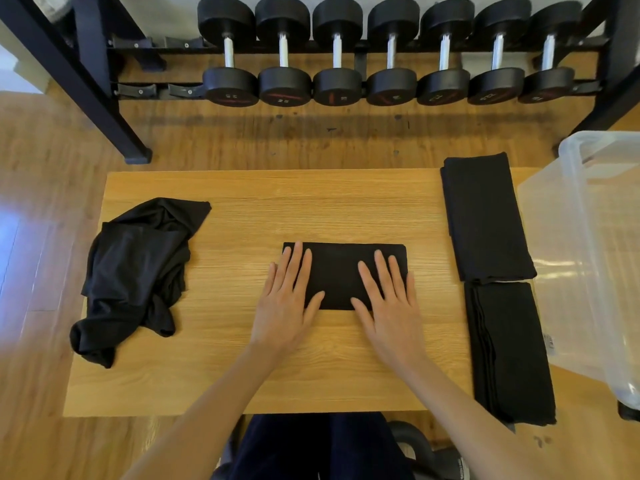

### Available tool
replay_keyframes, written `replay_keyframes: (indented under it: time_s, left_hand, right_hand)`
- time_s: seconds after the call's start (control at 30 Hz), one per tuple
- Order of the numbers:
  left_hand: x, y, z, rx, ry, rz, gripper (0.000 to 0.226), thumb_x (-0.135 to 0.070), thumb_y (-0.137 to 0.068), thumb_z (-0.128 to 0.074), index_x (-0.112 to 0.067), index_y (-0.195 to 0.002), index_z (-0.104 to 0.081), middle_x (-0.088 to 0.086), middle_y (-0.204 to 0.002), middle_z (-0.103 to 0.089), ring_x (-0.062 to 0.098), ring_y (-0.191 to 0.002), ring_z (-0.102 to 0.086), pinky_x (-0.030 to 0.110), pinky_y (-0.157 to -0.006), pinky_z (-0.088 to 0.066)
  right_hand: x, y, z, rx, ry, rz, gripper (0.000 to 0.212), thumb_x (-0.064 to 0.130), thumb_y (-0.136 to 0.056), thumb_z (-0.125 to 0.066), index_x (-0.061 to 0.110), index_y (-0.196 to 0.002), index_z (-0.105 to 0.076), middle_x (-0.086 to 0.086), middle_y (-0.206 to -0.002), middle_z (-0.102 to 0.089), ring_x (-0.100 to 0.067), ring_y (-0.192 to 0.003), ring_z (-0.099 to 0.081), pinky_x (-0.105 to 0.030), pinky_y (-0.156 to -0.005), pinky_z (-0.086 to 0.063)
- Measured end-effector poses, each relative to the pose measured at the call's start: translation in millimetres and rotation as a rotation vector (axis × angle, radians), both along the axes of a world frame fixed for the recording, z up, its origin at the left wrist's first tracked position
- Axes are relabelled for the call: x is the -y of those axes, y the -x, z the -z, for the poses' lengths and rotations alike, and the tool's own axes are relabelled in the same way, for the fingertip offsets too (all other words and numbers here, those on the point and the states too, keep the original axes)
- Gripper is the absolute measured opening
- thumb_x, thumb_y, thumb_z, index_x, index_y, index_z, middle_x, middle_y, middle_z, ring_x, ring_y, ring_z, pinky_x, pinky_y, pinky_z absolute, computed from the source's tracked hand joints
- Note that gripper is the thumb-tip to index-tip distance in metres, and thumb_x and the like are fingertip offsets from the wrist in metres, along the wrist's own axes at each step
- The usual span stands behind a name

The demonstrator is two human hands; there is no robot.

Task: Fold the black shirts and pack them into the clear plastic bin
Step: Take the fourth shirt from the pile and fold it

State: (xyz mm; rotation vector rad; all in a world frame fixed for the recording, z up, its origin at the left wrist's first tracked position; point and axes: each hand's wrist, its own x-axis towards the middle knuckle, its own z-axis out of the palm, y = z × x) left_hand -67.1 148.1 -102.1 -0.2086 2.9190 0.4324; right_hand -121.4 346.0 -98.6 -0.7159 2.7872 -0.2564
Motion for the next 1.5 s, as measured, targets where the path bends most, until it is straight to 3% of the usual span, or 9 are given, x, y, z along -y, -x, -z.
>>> replay_keyframes:
  time_s: [0.27, 0.4, 0.53, 0.67, 0.83, 1.03, 1.17, 1.4, 1.5]
  left_hand:
    - [38.2, 21.4, -29.3, -0.039, -0.267, -0.101, 0.066, -0.022, -0.098, -0.051, -0.014, -0.154, -0.017, 0.005, -0.155, -0.029, 0.019, -0.141, -0.03, 0.036, -0.116, -0.031]
    - [51.9, 45.2, -43.3, 0.098, -0.326, -0.049, 0.08, -0.024, -0.092, -0.064, -0.016, -0.155, -0.015, 0.003, -0.135, -0.041, 0.017, -0.125, -0.041, 0.03, -0.107, -0.039]
    - [59.4, 65.3, -45.4, 0.194, -0.356, -0.044, 0.062, -0.019, -0.084, -0.073, -0.014, -0.139, -0.046, 0.003, -0.125, -0.045, 0.02, -0.124, -0.043, 0.028, -0.106, -0.038]
    - [62.8, 79.9, -50.1, 0.327, -0.268, -0.048, 0.04, -0.027, -0.08, -0.077, -0.017, -0.115, -0.061, 0.002, -0.114, -0.048, 0.02, -0.108, -0.049, 0.034, -0.09, -0.048]
    - [64.9, 76.2, -52.7, 0.426, -0.369, -0.099, 0.031, -0.024, -0.083, -0.071, -0.017, -0.103, -0.049, -0.002, -0.083, -0.058, 0.018, -0.078, -0.058, 0.03, -0.064, -0.046]
    - [55.8, 66.6, -58.3, 0.462, -0.569, -0.149, 0.014, -0.013, -0.085, -0.07, -0.019, -0.088, -0.058, -0.007, -0.076, -0.059, 0.01, -0.073, -0.056, 0.012, -0.056, -0.037]
    - [42.8, 85.2, -72.2, 0.482, -0.78, -0.252, 0.019, -0.012, -0.093, -0.06, -0.007, -0.111, -0.056, 0.0, -0.104, -0.068, 0.012, -0.099, -0.063, 0.018, -0.075, -0.046]
    - [-14.1, 167.5, -104.4, 0.31, -0.903, -0.201, 0.013, -0.024, -0.102, -0.048, -0.017, -0.112, -0.052, -0.002, -0.103, -0.069, 0.009, -0.092, -0.063, 0.017, -0.072, -0.047]
    - [-44.3, 209.1, -110.2, 0.2, -0.895, -0.119, 0.007, -0.023, -0.101, -0.05, -0.026, -0.103, -0.055, -0.004, -0.102, -0.066, 0.009, -0.095, -0.062, 0.023, -0.074, -0.048]
  right_hand:
    - [-1.7, 44.2, -23.3, -0.093, 0.188, 0.118, 0.047, 0.024, -0.097, -0.055, 0.011, -0.141, -0.045, -0.006, -0.144, -0.047, -0.023, -0.135, -0.042, -0.043, -0.113, -0.033]
    - [-6.1, 77.2, -34.2, 0.027, 0.02, -0.047, 0.067, 0.029, -0.088, -0.067, 0.013, -0.146, -0.037, -0.007, -0.136, -0.052, -0.025, -0.13, -0.046, -0.045, -0.117, -0.022]
    - [-4.6, 88.9, -42.6, 0.12, -0.09, -0.064, 0.065, 0.04, -0.087, -0.066, 0.016, -0.143, -0.042, -0.004, -0.124, -0.051, -0.025, -0.122, -0.045, -0.04, -0.117, -0.017]
    - [0.6, 92.7, -50.5, 0.206, -0.084, 0.11, 0.052, 0.043, -0.081, -0.072, 0.017, -0.123, -0.059, 0.001, -0.111, -0.049, -0.021, -0.112, -0.043, -0.031, -0.095, -0.032]
    - [-2.6, 79.1, -51.7, 0.435, 0.189, 0.432, 0.023, 0.028, -0.082, -0.075, 0.02, -0.085, -0.053, 0.008, -0.081, -0.05, -0.017, -0.086, -0.052, -0.024, -0.064, -0.035]
    - [-18.1, 57.5, -51.6, 0.555, 0.486, 0.649, 0.023, 0.026, -0.087, -0.07, 0.013, -0.089, -0.051, -0.007, -0.085, -0.059, -0.018, -0.079, -0.055, -0.029, -0.062, -0.042]
    - [-33.7, 56.0, -54.4, 0.566, 0.592, 0.764, 0.029, 0.028, -0.088, -0.069, 0.007, -0.102, -0.054, -0.01, -0.095, -0.065, -0.018, -0.088, -0.062, -0.041, -0.078, -0.056]
    - [-71.8, 67.6, -75.0, 0.437, 0.807, 0.958, 0.029, 0.03, -0.092, -0.063, 0.015, -0.112, -0.048, 0.01, -0.095, -0.058, -0.002, -0.086, -0.058, -0.012, -0.064, -0.051]
    - [-90.6, 76.2, -76.7, 0.406, 0.907, 1.027, 0.04, 0.029, -0.092, -0.064, 0.015, -0.124, -0.046, 0.005, -0.104, -0.062, -0.008, -0.097, -0.062, -0.032, -0.082, -0.058]
